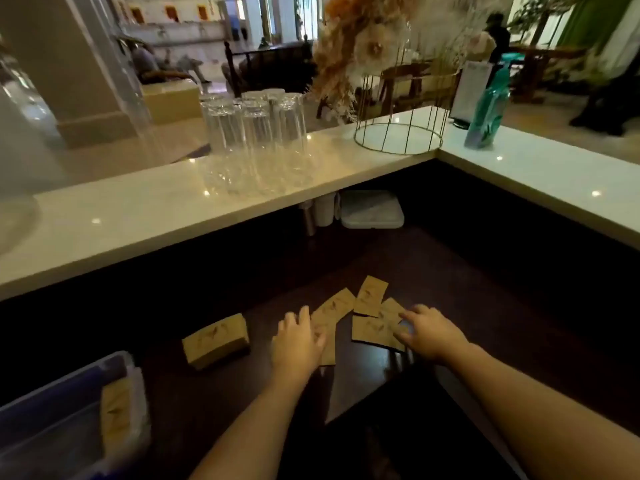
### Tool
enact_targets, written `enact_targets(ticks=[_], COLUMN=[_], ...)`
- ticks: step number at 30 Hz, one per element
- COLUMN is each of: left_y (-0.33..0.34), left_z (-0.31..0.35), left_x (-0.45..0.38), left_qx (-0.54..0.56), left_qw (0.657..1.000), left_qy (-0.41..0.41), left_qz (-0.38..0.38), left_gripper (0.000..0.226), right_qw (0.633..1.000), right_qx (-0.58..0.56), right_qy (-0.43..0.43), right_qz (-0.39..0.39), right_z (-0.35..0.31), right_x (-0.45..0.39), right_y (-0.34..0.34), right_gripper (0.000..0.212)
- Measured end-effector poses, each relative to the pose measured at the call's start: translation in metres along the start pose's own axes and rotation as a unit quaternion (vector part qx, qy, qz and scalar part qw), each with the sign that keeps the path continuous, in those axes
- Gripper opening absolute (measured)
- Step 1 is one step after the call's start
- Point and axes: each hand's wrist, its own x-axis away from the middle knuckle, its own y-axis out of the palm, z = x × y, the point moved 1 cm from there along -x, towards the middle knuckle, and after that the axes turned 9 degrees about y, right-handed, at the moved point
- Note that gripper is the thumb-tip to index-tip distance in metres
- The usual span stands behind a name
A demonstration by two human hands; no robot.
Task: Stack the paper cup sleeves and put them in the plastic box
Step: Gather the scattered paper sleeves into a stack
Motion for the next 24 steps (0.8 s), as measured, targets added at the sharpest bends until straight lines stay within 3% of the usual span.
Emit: enact_targets(ticks=[5,10,15,18,21,24], left_y=[0.034,0.056,0.057,0.050,0.044,0.033], left_z=[-0.014,-0.017,-0.019,-0.024,-0.034,-0.050], left_x=[-0.010,-0.011,-0.016,-0.015,-0.012,-0.013], left_qx=[0.091,0.054,0.122,0.220,0.347,0.426], left_qw=[0.991,0.993,0.982,0.963,0.923,0.881], left_qy=[-0.079,-0.085,-0.124,-0.145,-0.160,-0.199], left_qz=[-0.063,-0.063,-0.070,-0.050,-0.042,-0.051], left_gripper=[0.075,0.070,0.060,0.042,0.025,0.035], right_qw=[0.990,0.988,0.978,0.968,0.958,0.931], right_qx=[-0.058,-0.045,-0.117,-0.168,-0.228,-0.324], right_qy=[0.098,0.139,0.165,0.179,0.172,0.165], right_qz=[-0.084,-0.049,-0.046,-0.042,-0.010,0.028], right_z=[0.000,-0.002,0.002,0.007,0.008,0.008], right_x=[-0.007,-0.012,-0.019,-0.024,-0.025,-0.018], right_y=[0.039,0.054,0.054,0.052,0.052,0.056], right_gripper=[0.063,0.071,0.072,0.069,0.056,0.040])
